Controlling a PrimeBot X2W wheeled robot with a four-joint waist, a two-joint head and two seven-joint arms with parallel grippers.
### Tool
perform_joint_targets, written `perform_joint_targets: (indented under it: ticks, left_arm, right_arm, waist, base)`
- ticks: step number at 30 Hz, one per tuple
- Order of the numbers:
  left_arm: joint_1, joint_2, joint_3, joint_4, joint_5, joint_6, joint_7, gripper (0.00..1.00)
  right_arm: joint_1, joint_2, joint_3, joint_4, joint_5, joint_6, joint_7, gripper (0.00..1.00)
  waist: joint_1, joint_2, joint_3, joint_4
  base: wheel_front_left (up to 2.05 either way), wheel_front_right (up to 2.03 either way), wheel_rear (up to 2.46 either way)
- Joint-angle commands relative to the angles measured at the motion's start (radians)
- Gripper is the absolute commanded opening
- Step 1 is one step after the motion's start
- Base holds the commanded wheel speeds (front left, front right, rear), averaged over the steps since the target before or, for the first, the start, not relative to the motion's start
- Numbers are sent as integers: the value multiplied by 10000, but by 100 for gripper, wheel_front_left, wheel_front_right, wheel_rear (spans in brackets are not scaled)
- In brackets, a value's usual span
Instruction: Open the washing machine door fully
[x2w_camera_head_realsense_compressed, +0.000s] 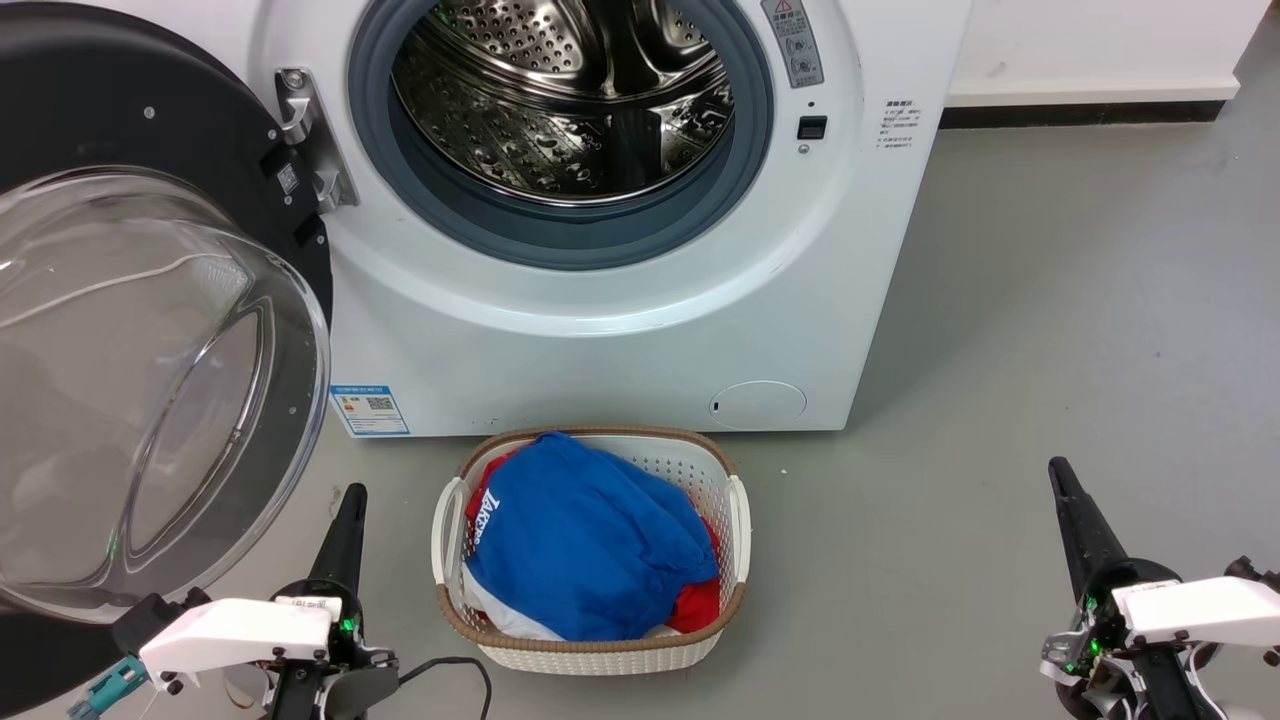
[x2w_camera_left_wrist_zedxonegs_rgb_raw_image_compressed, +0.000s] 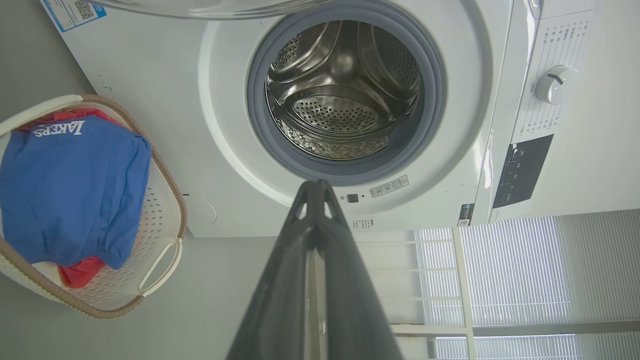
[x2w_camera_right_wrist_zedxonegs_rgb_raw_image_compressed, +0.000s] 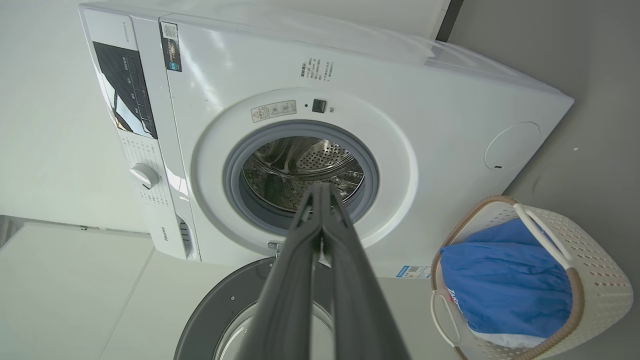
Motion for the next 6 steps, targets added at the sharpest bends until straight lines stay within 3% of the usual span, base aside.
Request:
perform_joint_targets:
  ticks: [1, 6]
  left_arm:
    - [-106, -13, 83, -56, -198, -71, 54, 0]
    - [-106, -43, 127, -55, -475, -104, 135, 0]
  right_arm:
    - [-180, -18, -37, 1, 236, 1, 40, 0]
    - [-211, -9, -67, 43, 544, 1, 91, 0]
  waist:
    - [0, 0, -13, 4]
    - [0, 0, -45, 10]
  base:
    - [0, 0, 0]
    - [0, 0, 0]
